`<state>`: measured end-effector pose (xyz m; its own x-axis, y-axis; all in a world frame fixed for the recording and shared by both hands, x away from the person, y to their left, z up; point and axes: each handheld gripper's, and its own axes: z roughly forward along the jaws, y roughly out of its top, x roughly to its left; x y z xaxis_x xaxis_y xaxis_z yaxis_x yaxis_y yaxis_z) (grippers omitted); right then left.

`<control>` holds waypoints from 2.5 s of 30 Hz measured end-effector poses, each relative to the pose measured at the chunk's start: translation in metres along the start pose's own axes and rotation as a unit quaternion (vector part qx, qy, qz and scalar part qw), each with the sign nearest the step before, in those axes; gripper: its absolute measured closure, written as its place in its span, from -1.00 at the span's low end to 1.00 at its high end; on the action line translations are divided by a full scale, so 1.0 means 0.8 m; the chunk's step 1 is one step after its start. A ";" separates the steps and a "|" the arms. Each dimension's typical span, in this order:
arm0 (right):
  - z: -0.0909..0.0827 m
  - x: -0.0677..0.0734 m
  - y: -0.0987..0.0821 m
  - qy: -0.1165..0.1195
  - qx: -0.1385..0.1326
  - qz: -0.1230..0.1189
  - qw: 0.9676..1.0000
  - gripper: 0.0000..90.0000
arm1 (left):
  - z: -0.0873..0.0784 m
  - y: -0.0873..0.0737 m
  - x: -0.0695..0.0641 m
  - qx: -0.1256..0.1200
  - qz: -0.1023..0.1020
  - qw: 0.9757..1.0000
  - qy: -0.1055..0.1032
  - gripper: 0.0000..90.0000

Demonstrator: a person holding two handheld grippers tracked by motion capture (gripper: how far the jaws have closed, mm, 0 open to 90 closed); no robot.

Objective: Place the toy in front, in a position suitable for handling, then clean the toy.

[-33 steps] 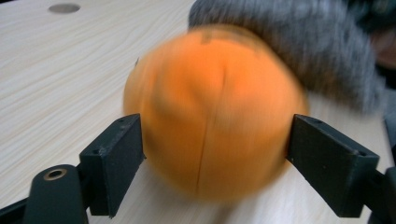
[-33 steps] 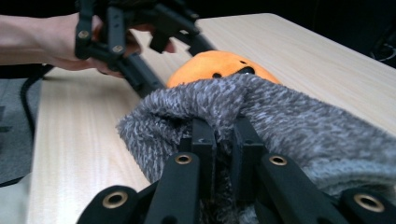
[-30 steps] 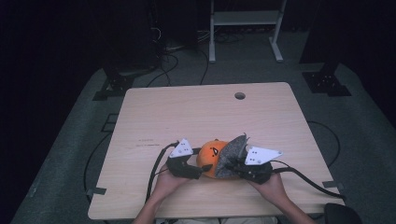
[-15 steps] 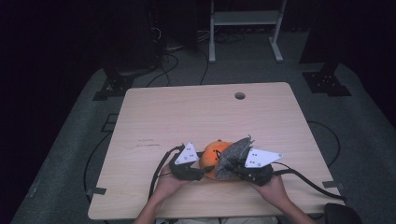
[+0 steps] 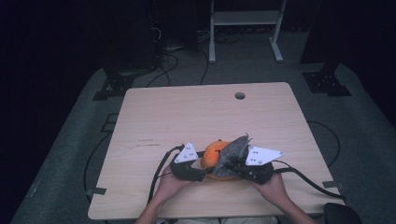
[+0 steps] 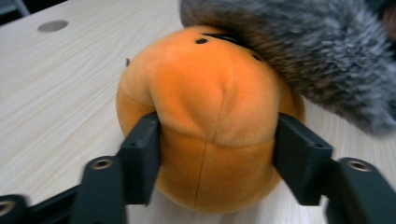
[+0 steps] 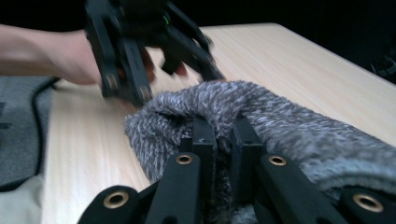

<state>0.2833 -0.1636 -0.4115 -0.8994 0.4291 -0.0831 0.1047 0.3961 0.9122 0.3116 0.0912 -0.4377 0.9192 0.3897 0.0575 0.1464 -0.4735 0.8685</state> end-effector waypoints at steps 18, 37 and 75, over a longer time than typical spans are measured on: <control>0.008 -0.003 0.024 0.005 -0.003 -0.002 1.000 0.82 | 0.002 0.005 -0.014 -0.004 0.038 0.999 -0.002 -0.01; -0.003 -0.020 0.022 -0.003 -0.015 0.019 1.000 0.82 | 0.002 0.009 -0.026 -0.002 0.056 0.998 -0.011 0.09; -0.032 -0.034 -0.012 -0.034 0.000 0.044 0.998 0.82 | 0.014 0.003 -0.018 -0.001 0.024 1.000 -0.007 -0.10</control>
<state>0.2962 -0.1998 -0.4078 -0.8561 0.5160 -0.0292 0.1827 0.3550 0.9169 0.3027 0.0755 -0.4418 0.9299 0.3560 0.0927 0.1015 -0.4903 0.8656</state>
